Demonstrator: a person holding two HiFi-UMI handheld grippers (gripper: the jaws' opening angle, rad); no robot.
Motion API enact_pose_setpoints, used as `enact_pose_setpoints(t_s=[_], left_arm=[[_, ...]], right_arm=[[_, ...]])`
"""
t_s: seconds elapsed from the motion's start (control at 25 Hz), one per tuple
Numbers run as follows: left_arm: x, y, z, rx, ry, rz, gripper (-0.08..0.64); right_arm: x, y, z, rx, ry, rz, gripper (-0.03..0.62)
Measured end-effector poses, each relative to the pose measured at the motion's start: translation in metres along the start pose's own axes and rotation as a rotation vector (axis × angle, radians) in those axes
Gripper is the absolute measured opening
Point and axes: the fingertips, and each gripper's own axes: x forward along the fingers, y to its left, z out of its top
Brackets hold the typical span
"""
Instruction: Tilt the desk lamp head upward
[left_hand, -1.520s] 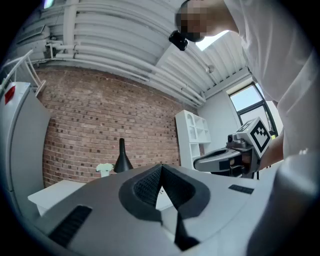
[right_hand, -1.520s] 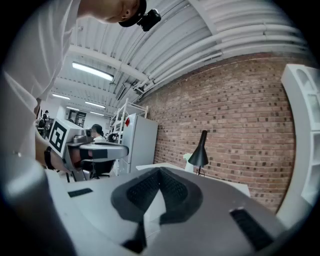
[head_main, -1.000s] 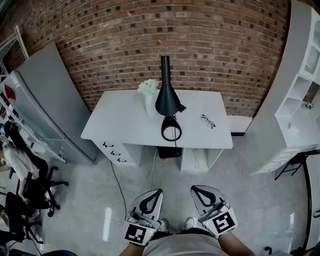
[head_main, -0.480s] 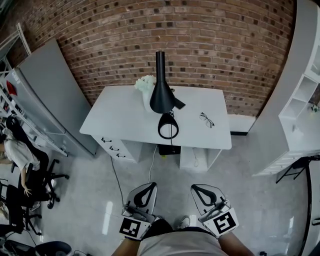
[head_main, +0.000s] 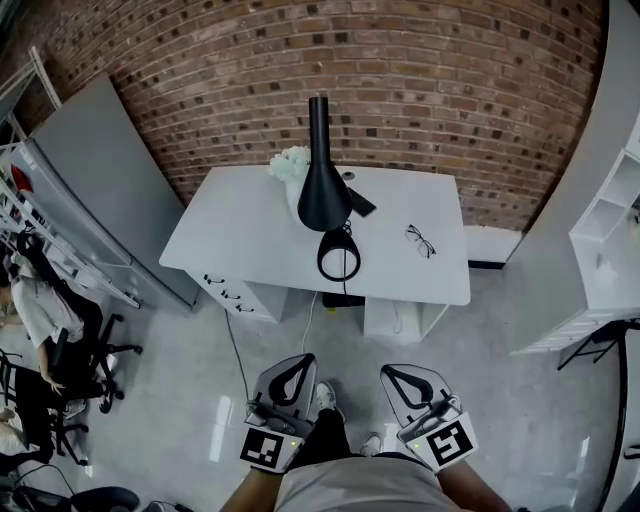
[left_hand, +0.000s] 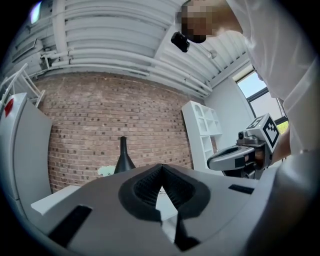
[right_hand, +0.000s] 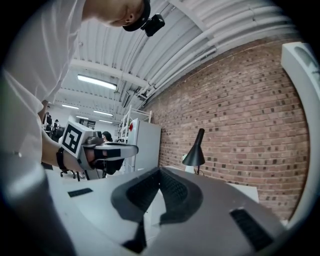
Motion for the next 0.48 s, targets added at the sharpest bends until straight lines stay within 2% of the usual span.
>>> enact_pose_setpoints(t_s=[0.2, 0.48], left_arm=[[0.038, 0.04, -0.022, -0.026, 0.008, -0.022, 0.003], [0.105, 0.109, -0.029, -0.051, -0.027, -0.075, 0.003]], right_arm=[[0.043, -0.021, -0.004, 0.01, 0.024, -0.019, 0.015], [0.124, -0.067, 0.0, -0.022, 0.06, -0.081, 0.015]])
